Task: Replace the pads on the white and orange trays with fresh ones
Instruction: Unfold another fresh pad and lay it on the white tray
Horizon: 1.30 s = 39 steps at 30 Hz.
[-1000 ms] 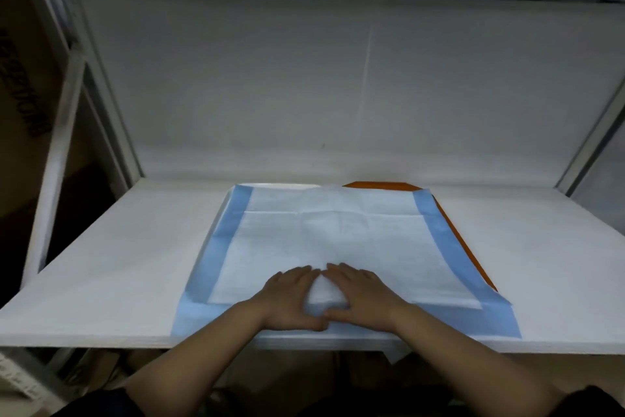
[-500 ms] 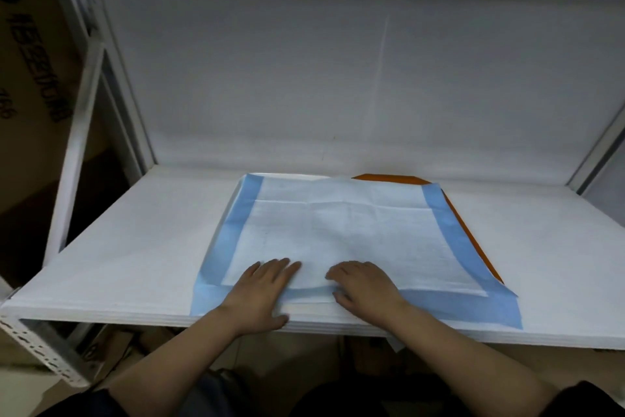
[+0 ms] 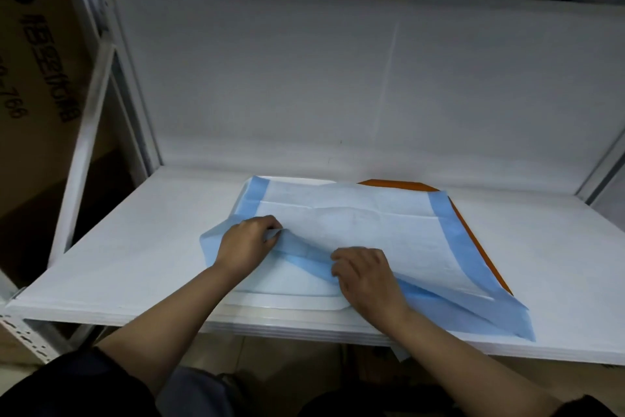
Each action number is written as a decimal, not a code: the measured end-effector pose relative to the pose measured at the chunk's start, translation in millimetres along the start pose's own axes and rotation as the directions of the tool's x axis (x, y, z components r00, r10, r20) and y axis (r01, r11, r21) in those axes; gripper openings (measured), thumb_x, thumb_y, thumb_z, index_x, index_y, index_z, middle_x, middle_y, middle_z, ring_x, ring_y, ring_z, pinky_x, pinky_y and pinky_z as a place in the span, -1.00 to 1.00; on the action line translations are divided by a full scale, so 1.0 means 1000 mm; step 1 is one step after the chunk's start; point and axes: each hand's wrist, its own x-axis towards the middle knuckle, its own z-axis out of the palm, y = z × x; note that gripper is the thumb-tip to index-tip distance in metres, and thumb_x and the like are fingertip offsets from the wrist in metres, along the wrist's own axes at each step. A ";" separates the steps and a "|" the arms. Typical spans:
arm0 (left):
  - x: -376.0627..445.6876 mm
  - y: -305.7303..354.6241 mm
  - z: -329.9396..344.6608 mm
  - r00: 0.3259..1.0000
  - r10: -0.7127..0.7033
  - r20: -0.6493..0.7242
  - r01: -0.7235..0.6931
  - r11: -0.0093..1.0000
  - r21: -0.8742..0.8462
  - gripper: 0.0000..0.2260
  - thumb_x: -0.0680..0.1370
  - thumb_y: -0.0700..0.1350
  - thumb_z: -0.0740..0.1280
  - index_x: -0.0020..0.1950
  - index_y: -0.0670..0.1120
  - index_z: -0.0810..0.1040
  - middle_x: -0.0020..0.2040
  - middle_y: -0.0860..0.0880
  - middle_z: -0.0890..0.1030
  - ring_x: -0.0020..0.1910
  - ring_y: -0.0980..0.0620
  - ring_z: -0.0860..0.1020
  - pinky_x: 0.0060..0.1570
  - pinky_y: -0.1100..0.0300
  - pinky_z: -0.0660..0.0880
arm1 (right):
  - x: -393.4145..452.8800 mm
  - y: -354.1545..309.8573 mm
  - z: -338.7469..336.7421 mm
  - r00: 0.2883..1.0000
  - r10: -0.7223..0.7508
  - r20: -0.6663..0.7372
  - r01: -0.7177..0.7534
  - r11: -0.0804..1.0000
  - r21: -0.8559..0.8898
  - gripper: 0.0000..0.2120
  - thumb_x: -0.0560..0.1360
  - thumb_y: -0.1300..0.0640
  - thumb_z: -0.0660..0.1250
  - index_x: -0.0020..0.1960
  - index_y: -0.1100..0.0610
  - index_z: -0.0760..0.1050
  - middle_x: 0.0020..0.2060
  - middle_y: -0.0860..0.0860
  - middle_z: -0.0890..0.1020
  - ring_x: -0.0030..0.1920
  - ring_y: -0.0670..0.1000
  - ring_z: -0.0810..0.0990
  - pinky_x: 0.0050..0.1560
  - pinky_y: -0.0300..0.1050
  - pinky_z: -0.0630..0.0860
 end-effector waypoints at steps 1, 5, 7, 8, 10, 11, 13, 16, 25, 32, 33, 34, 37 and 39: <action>0.005 0.001 -0.002 1.000 -0.003 0.002 0.003 1.000 -0.005 -0.88 0.56 -0.10 0.29 0.00 -0.05 0.61 -0.06 0.05 0.66 -0.06 -0.02 0.59 -0.23 0.22 0.33 | -0.003 0.000 0.001 0.993 -0.114 -0.015 0.114 0.993 0.016 -0.80 0.44 0.30 0.26 -0.07 0.03 0.37 -0.02 -0.05 0.51 -0.10 -0.03 0.51 -0.13 -0.14 0.32; 0.017 0.009 -0.008 0.999 0.023 0.033 -0.024 1.000 0.016 -0.91 0.59 -0.13 0.22 0.07 -0.07 0.45 -0.11 0.02 0.61 -0.17 -0.09 0.56 -0.30 0.16 0.36 | -0.016 0.002 0.006 0.891 -0.351 0.289 0.362 0.932 0.014 -0.82 0.35 0.29 0.33 -0.13 0.06 0.48 -0.13 -0.04 0.57 -0.19 0.00 0.51 -0.20 -0.14 0.28; 0.018 0.014 -0.008 0.997 0.034 0.065 -0.038 0.997 0.064 -0.95 0.59 -0.18 0.16 0.00 -0.07 0.28 -0.23 -0.02 0.52 -0.33 -0.13 0.44 -0.40 0.11 0.27 | -0.024 0.008 0.008 0.874 -0.282 0.395 0.320 0.947 -0.032 -0.85 0.30 0.26 0.32 -0.17 0.07 0.51 -0.09 -0.02 0.60 -0.16 0.01 0.56 -0.17 -0.14 0.27; 0.018 0.016 -0.009 0.996 0.040 0.085 -0.046 0.996 0.071 -0.92 0.58 -0.21 0.12 -0.03 -0.07 0.22 -0.27 -0.03 0.46 -0.37 -0.11 0.37 -0.41 0.10 0.22 | -0.026 0.012 0.008 0.881 -0.239 0.408 0.284 0.957 -0.054 -0.87 0.31 0.25 0.27 -0.18 0.08 0.52 -0.05 0.01 0.62 -0.12 0.03 0.58 -0.13 -0.13 0.28; 0.017 0.021 -0.012 0.987 0.085 0.137 -0.096 0.993 0.075 -0.91 0.55 -0.25 0.06 -0.07 -0.06 0.20 -0.24 -0.03 0.39 -0.36 -0.07 0.32 -0.38 0.08 0.25 | -0.032 0.021 0.006 0.884 -0.178 0.432 0.234 0.969 -0.082 -0.86 0.34 0.22 0.21 -0.18 0.10 0.53 0.03 0.05 0.62 -0.02 0.06 0.60 -0.07 -0.10 0.31; 0.016 0.023 -0.014 0.978 0.136 0.159 -0.152 0.984 0.097 -0.90 0.55 -0.26 0.07 -0.07 -0.07 0.20 -0.19 -0.04 0.36 -0.34 -0.08 0.33 -0.36 0.06 0.29 | -0.035 0.025 0.004 0.881 -0.159 0.446 0.224 0.970 -0.097 -0.86 0.35 0.21 0.21 -0.18 0.10 0.53 0.07 0.07 0.61 0.03 0.08 0.59 -0.05 -0.08 0.32; 0.018 0.023 -0.013 0.955 0.238 0.179 -0.266 0.952 0.153 -0.88 0.52 -0.32 0.11 -0.07 -0.10 0.26 -0.10 -0.06 0.36 -0.32 -0.10 0.36 -0.36 0.03 0.33 | -0.037 0.031 0.001 0.868 -0.126 0.481 0.216 0.967 -0.136 -0.87 0.34 0.20 0.21 -0.18 0.11 0.52 0.13 0.10 0.59 0.10 0.11 0.57 -0.02 -0.05 0.32; 0.026 0.021 -0.008 0.936 0.298 0.186 -0.332 0.924 0.190 -0.81 0.47 -0.37 0.15 -0.02 -0.16 0.44 0.10 -0.09 0.45 -0.29 -0.10 0.40 -0.37 0.14 0.27 | -0.037 0.037 -0.003 0.860 -0.091 0.501 0.213 0.958 -0.191 -0.82 0.35 0.19 0.18 -0.15 0.11 0.55 0.14 0.11 0.58 0.13 0.14 0.57 -0.02 -0.03 0.30; 0.050 0.013 0.009 0.906 0.396 0.152 -0.421 0.799 0.430 -0.58 0.19 -0.36 0.47 0.03 -0.18 0.62 0.05 -0.14 0.61 -0.35 -0.13 0.58 -0.26 0.10 0.52 | -0.030 0.046 0.006 0.900 0.093 0.426 0.069 0.934 -0.350 -0.56 0.38 0.13 0.34 0.25 0.20 0.53 0.16 0.12 0.60 0.10 0.12 0.61 0.04 0.01 0.27; 0.064 0.027 0.007 0.878 0.462 0.129 -0.456 0.722 0.520 -0.59 0.33 -0.20 0.14 0.09 -0.21 0.62 0.08 -0.14 0.62 -0.18 -0.12 0.63 0.02 -0.04 0.54 | -0.012 0.062 0.007 0.831 0.281 0.481 -0.078 0.913 -0.399 -0.07 0.18 -0.08 0.57 0.40 0.19 0.23 0.30 0.11 0.50 0.18 0.13 0.41 0.02 0.05 0.25; 0.066 0.028 0.006 0.883 0.450 0.136 -0.451 0.726 0.519 -0.54 0.35 -0.19 0.04 0.09 -0.20 0.62 0.09 -0.13 0.62 -0.17 -0.12 0.63 0.03 -0.05 0.53 | -0.010 0.064 0.009 0.830 0.287 0.479 -0.077 0.909 -0.410 -0.07 0.19 -0.08 0.57 0.41 0.18 0.22 0.30 0.11 0.50 0.19 0.13 0.40 0.02 0.06 0.25; 0.066 0.029 0.006 0.887 0.440 0.142 -0.445 0.727 0.523 -0.51 0.35 -0.20 0.00 0.08 -0.19 0.62 0.10 -0.12 0.62 -0.15 -0.11 0.63 0.04 -0.06 0.53 | -0.011 0.065 0.010 0.836 0.281 0.471 -0.067 0.905 -0.420 -0.10 0.21 -0.05 0.56 0.41 0.18 0.22 0.30 0.11 0.49 0.19 0.13 0.40 0.02 0.06 0.25; 0.066 0.029 0.006 0.883 0.451 0.127 -0.443 0.715 0.541 -0.59 0.31 -0.22 0.16 0.09 -0.19 0.62 0.12 -0.13 0.62 -0.07 -0.11 0.63 0.08 -0.11 0.51 | -0.010 0.070 0.013 0.889 0.227 0.398 -0.038 0.902 -0.430 -0.28 0.32 0.00 0.50 0.38 0.14 0.30 0.27 0.09 0.52 0.14 0.12 0.50 0.00 0.04 0.30; 0.065 0.029 0.005 0.884 0.454 0.110 -0.438 0.724 0.533 -0.58 0.24 -0.26 0.32 0.10 -0.20 0.61 0.13 -0.13 0.62 -0.03 -0.12 0.63 0.09 -0.14 0.50 | -0.008 0.073 0.011 0.929 0.196 0.314 -0.058 0.915 -0.400 -0.46 0.32 0.02 0.51 0.25 0.10 0.46 0.16 0.04 0.58 0.03 0.09 0.57 -0.07 0.00 0.39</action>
